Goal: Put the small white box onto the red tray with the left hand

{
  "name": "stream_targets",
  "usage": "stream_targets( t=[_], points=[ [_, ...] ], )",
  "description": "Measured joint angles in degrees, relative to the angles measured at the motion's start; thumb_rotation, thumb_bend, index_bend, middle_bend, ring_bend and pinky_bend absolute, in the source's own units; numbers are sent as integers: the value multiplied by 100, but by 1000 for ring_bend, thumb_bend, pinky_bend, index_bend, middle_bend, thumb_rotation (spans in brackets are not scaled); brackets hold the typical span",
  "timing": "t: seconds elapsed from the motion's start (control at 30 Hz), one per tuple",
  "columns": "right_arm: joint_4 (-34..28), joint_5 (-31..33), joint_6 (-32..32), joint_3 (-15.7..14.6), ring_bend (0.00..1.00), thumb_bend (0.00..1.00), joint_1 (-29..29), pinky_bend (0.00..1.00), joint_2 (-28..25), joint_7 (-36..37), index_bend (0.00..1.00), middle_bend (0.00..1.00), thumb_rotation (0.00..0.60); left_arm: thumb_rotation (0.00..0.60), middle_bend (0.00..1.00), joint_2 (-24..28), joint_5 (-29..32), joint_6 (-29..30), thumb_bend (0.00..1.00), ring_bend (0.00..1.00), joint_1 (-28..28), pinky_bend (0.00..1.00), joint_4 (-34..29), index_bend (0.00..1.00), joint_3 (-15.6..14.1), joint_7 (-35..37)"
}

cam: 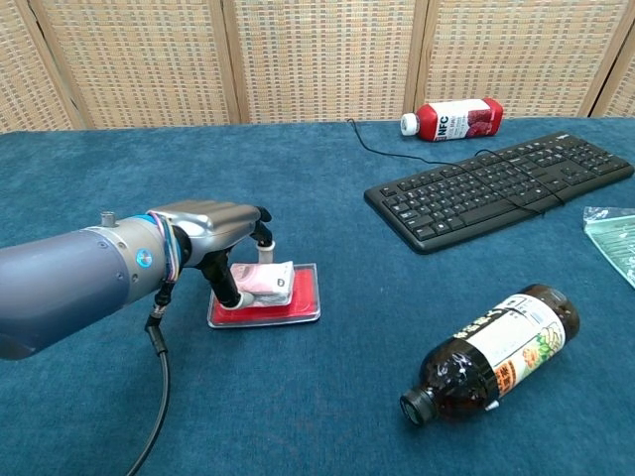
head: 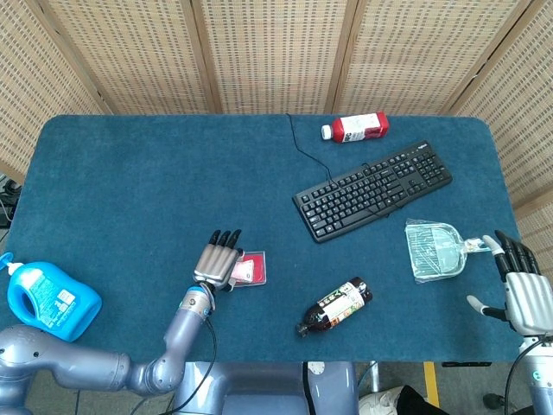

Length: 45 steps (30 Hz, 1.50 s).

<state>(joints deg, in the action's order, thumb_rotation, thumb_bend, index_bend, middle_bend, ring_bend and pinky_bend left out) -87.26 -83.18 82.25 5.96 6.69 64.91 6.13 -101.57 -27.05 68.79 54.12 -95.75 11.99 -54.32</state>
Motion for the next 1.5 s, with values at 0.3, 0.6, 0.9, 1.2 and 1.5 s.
stream_targets(
  t=[0.3,0.6,0.9,1.2,1.5],
  points=[
    [12,-6,23,8,0,0,-2,58,1,25,82,0,600,600,0,-48,9,71,425,0,38,0,61,615,-65,-55],
    [6,12,43,14,0,0,-14,58,5,-3,81,0,600,600,0,0,-33,-41,395,0,12,0,77,298,-95,62],
    [27,21,67,25,0,0,-17,59,25,-46,82,0,600,600,0,276,-22,-391,349,0,21,0,-70,150,-197,189],
    [24,-6,116,25,0,0,-31,58,24,-53,81,0,600,600,0,588,-448,-360,349,0,-156,0,-412,107,-226,658],
    [47,-91,164,-1,0,0,-30,58,87,-157,78,0,600,600,0,1272,-2141,10,349,0,-887,0,-994,1,-521,1906]
  ],
)
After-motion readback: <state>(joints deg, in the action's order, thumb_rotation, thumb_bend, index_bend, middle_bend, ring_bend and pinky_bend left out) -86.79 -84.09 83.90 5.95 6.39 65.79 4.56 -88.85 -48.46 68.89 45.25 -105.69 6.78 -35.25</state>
